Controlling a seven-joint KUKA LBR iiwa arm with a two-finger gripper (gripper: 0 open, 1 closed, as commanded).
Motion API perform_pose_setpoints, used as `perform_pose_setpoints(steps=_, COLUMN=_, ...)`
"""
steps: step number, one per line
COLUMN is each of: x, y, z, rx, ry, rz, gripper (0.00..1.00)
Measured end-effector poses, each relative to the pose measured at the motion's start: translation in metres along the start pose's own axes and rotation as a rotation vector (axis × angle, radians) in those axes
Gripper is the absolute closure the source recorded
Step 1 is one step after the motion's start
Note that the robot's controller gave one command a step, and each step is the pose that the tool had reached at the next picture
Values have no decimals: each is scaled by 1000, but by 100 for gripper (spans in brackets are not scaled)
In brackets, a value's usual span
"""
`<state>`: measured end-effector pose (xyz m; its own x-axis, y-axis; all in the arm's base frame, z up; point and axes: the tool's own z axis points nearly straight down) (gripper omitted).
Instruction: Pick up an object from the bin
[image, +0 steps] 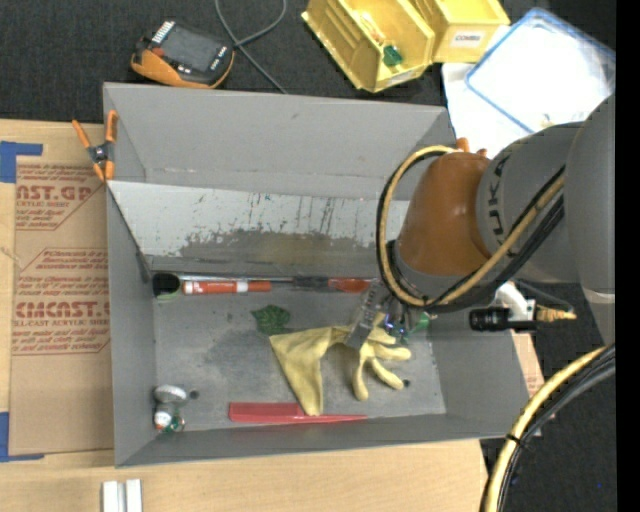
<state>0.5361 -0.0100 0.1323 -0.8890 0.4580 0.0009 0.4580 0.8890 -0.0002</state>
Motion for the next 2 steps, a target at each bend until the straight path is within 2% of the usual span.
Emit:
perform_pose_setpoints(steps=1, x=0, y=-25, z=-46, rx=3, ry=1, rz=-328, gripper=100)
perform_pose_setpoints(steps=2, x=1, y=-15, z=-153, rx=2, ry=6, rz=-24, gripper=100)
